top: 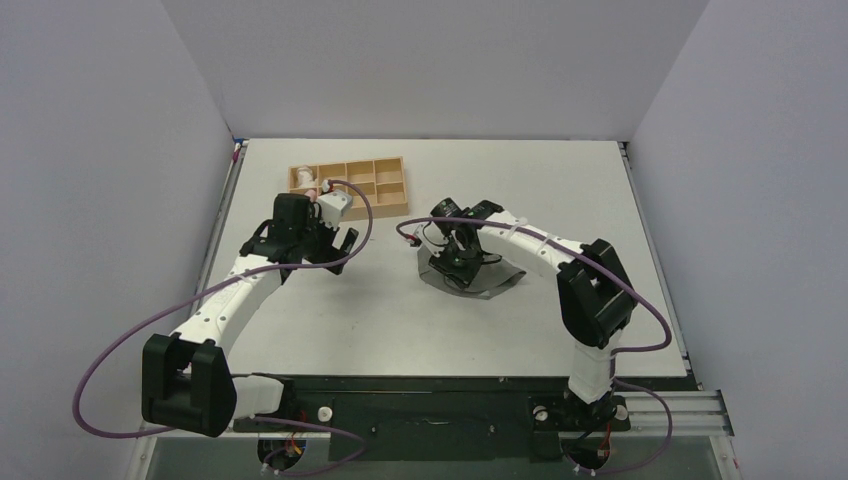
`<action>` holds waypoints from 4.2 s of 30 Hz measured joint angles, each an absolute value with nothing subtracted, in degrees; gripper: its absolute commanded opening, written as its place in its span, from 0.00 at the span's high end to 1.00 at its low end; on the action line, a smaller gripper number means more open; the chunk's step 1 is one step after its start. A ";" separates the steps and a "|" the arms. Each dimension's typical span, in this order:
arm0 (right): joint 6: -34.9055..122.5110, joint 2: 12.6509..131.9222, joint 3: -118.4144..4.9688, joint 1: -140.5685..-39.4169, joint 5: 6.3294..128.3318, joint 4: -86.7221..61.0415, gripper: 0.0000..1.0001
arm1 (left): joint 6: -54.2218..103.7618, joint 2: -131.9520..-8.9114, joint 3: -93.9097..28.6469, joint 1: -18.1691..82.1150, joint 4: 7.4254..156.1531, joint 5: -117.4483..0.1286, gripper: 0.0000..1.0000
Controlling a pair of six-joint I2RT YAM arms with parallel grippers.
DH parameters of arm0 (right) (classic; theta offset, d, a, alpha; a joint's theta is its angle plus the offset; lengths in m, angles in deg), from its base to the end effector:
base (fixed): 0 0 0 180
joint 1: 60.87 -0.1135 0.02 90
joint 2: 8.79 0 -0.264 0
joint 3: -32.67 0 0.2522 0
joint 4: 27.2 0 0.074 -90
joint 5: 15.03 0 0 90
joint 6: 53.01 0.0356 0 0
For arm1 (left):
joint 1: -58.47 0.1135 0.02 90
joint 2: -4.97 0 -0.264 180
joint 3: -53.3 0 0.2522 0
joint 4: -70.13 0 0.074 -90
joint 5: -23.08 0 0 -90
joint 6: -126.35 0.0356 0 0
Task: Roll the underwear
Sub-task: Flatten out the underwear at the center of the board.
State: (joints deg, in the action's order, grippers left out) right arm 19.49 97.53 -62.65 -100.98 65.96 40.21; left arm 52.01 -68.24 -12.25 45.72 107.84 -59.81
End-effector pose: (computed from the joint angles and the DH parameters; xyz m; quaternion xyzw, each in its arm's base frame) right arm 0.2746 0.2386 0.2118 -0.4848 0.8653 0.0964 0.0834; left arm 0.2629 -0.0640 0.2548 0.2494 0.8893 -0.0477 0.3803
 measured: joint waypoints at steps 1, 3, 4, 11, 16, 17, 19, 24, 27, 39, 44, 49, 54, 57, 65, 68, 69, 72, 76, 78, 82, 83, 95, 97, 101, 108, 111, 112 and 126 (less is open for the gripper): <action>19.45 97.90 -61.27 -100.79 66.13 40.43 0.61 | 52.05 -68.24 -12.25 45.72 107.82 -59.89 0.03; 19.38 97.88 -60.13 -100.13 66.22 41.35 0.57 | 52.08 -68.26 -12.23 45.72 107.82 -60.09 0.03; 19.36 97.57 -60.13 -99.54 66.22 41.46 0.57 | 52.10 -68.37 -12.25 45.72 107.82 -60.09 0.03; 20.08 92.83 -60.13 -94.27 66.24 39.99 0.55 | 52.03 -71.47 -12.45 45.72 107.66 -60.03 0.03; 23.56 92.70 -60.92 -89.33 65.10 37.22 0.55 | 51.55 -72.74 -13.21 45.72 107.51 -59.63 0.03; 24.41 93.18 -61.60 -88.04 64.58 36.98 0.55 | 51.51 -72.74 -13.21 45.72 107.47 -59.59 0.03; 26.11 94.71 -63.43 -85.53 62.66 36.30 0.54 | 51.44 -72.74 -13.21 45.72 107.23 -59.59 0.03; 29.96 100.33 -67.98 -80.35 55.86 34.64 0.54 | 51.35 -72.72 -13.21 45.72 107.09 -59.57 0.03; 31.56 103.08 -68.48 -78.52 52.32 34.42 0.54 | 51.31 -72.72 -13.21 45.72 106.98 -59.54 0.03; 33.96 107.47 -70.17 -78.08 42.39 34.81 0.56 | 50.50 -72.74 -13.21 45.72 106.74 -59.37 0.03; 34.81 108.57 -71.57 -77.90 40.65 34.86 0.59 | 50.50 -72.76 -13.21 45.72 106.72 -59.37 0.03; 35.21 110.14 -72.16 -77.49 40.45 34.88 0.64 | 50.50 -72.80 -13.21 45.72 106.72 -59.35 0.03; 35.36 110.16 -73.40 -77.12 41.06 35.08 0.71 | 50.50 -72.85 -13.21 45.72 106.70 -59.35 0.03; 35.32 110.16 -74.30 -77.01 41.41 34.99 0.77 | 50.50 -72.85 -13.21 45.72 106.70 -59.30 0.03; 35.32 110.16 -74.36 -77.01 41.59 35.05 0.80 | 50.50 -73.20 -13.21 45.72 106.70 -59.17 0.03; 35.14 110.14 -74.36 -77.01 41.59 35.08 0.80 | 50.50 -73.35 -13.21 45.72 106.70 -59.15 0.03; 35.12 110.16 -74.36 -77.01 41.59 35.08 0.80 | 50.50 -73.37 -13.21 45.72 106.70 -59.15 0.03; 34.94 110.16 -74.36 -77.01 41.59 35.14 0.79 | 50.50 -73.39 -13.21 45.72 106.70 -59.15 0.03; 34.75 110.16 -74.28 -77.01 41.80 35.40 0.77 | 50.50 -73.48 -13.21 45.72 106.70 -59.15 0.03; 34.68 110.14 -74.08 -77.01 42.22 35.49 0.77 | 50.50 -73.48 -13.21 45.72 106.70 -59.15 0.03; 34.68 110.14 -73.62 -77.01 43.22 35.71 0.76 | 50.50 -73.48 -13.21 45.72 106.70 -59.15 0.03; 34.68 110.14 -73.53 -77.01 43.33 35.78 0.76 | 50.48 -73.48 -13.21 45.72 106.70 -59.15 0.03; 34.68 110.03 -72.99 -77.01 43.60 36.21 0.98 | 50.48 -73.59 -13.21 45.72 106.70 -59.13 0.03; 34.66 109.92 -72.99 -77.01 43.60 36.34 1.00 | 50.50 -73.70 -13.21 45.72 106.70 -59.13 0.03; 34.42 109.79 -73.03 -77.01 43.60 36.76 1.00 | 50.50 -73.81 -13.21 45.72 106.70 -59.06 0.03; 33.13 109.66 -75.41 -77.01 43.71 38.73 1.00 | 50.50 -73.96 -13.21 45.72 106.70 -58.54 0.03; 32.74 109.40 -77.42 -77.01 43.95 39.36 1.00 | 50.50 -74.40 -13.24 45.65 106.72 -58.28 0.03; 32.58 109.11 -77.93 -77.01 44.01 39.51 1.00 | 50.50 -74.64 -13.26 45.54 106.72 -58.23 0.03; 32.39 106.91 -84.11 -76.74 44.65 42.22 1.00 | 45.80 -85.15 -22.24 32.26 103.79 -52.94 0.03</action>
